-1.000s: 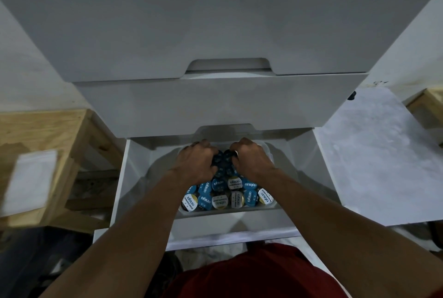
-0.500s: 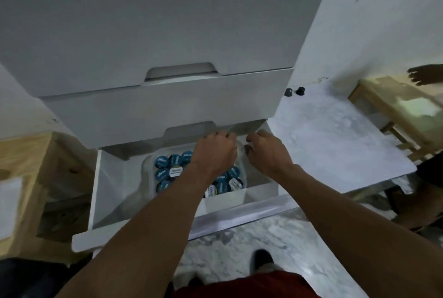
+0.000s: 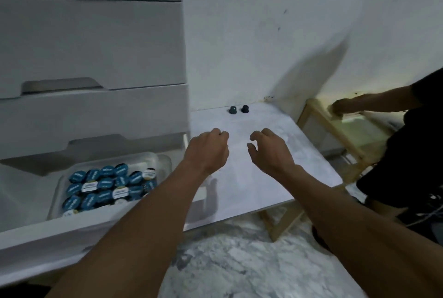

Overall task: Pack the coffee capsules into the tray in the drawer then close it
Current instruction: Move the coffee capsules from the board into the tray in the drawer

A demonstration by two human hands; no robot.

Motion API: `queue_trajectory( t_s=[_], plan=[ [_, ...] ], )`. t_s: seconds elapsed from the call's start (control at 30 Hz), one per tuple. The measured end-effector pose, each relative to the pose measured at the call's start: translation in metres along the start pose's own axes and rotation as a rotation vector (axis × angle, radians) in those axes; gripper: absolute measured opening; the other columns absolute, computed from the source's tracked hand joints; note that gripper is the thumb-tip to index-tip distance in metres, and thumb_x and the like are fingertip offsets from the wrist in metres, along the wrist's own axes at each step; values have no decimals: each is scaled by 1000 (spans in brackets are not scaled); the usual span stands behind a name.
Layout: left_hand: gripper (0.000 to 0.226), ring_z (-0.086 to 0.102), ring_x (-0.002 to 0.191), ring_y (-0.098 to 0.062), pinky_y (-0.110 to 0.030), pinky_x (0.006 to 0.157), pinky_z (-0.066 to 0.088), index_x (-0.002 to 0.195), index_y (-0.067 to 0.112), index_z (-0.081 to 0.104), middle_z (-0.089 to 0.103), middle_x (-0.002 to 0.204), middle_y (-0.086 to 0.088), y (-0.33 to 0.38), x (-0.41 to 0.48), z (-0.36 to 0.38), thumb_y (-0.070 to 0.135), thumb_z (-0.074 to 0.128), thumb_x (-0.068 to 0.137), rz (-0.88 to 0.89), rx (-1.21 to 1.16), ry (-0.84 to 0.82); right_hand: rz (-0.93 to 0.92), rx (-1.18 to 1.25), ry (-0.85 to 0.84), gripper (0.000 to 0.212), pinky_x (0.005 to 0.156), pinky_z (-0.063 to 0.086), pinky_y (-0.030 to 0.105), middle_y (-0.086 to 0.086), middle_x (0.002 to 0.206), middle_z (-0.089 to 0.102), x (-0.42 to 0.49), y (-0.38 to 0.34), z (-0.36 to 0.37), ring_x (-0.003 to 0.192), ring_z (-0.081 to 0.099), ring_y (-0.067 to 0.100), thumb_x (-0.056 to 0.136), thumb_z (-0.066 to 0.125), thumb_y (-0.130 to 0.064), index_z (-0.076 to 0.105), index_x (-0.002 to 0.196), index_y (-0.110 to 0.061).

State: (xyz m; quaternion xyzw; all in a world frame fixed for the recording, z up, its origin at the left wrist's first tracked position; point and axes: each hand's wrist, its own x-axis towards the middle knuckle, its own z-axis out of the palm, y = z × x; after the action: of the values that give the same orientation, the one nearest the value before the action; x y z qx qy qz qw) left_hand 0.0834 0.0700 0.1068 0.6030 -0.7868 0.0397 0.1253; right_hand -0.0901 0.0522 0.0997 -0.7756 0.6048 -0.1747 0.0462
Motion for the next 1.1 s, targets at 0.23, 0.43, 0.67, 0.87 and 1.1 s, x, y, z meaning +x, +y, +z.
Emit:
queue_trajectory(
  t_s=[0.23,0.43,0.67,0.87,1.1],
  plan=[
    [22,57,87,-28,-35,65,43,105,11,56,57,100,-7,55,39,21,25,45,93,-81,-28,19,-41,23,-26,26,78,50,39,13,107,60,18,68,-19,91,60,32,92,54,-23,59,112,-7],
    [22,57,88,-27,-35,66,45,106,11,56,57,101,-6,49,83,38,25,45,93,-103,8,-17,-56,58,-58,31,82,50,38,12,114,59,61,91,-2,97,59,31,93,52,-24,57,120,-10],
    [25,58,92,-28,-35,67,43,111,11,55,57,107,-7,26,164,58,24,44,93,-97,7,-50,7,43,-69,31,80,50,37,10,113,58,129,117,16,96,59,29,92,53,-26,57,120,-12],
    [32,58,101,-27,-37,76,48,123,12,52,54,118,-5,15,215,79,23,45,94,-134,-93,-85,33,47,-108,33,81,51,38,12,116,57,184,128,35,96,60,30,92,53,-25,55,122,-11],
    [34,57,102,-26,-34,76,48,127,13,48,53,118,-6,-4,256,121,23,46,95,-243,-169,-123,-2,43,-209,35,83,50,37,12,117,56,242,149,65,93,61,30,92,55,-25,54,124,-12]
  ],
)
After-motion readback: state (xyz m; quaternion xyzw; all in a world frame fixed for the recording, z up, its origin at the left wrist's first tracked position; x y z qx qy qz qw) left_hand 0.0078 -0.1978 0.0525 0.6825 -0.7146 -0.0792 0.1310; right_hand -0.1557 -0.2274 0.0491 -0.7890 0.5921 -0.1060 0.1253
